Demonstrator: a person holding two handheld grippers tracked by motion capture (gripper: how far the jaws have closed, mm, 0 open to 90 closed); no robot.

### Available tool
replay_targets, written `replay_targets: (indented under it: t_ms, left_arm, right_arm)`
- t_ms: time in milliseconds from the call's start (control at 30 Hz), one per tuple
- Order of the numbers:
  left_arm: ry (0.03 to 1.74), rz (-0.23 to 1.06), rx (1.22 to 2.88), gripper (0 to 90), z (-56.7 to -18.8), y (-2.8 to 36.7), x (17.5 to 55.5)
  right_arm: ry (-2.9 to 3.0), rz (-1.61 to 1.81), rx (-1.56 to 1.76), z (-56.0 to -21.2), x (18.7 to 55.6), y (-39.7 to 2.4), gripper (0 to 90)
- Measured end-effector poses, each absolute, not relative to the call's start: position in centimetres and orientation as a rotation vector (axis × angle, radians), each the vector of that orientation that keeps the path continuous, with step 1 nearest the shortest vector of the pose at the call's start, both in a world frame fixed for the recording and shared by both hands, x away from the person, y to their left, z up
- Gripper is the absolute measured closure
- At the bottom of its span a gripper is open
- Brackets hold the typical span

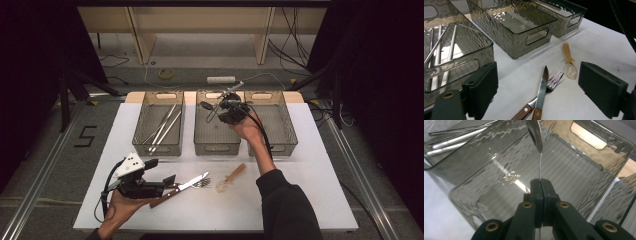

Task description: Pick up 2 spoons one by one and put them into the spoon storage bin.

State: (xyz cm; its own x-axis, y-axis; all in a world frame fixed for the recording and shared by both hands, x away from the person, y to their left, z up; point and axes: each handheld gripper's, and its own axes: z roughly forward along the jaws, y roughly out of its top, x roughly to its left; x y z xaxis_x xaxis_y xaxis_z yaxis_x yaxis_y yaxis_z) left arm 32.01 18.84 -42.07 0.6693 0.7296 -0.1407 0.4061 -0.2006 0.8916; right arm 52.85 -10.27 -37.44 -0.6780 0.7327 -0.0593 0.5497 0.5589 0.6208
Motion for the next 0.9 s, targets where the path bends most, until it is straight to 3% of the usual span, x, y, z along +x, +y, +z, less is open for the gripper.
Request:
replay_targets:
  t_ms: [900]
  left_arm:
    - [0.897, 0.382, 1.823, 15.7, -42.0, 18.8, 31.9]
  right_arm:
    - [2.468, 0.770, 1.132, -39.6, 54.7, -9.5, 89.7]
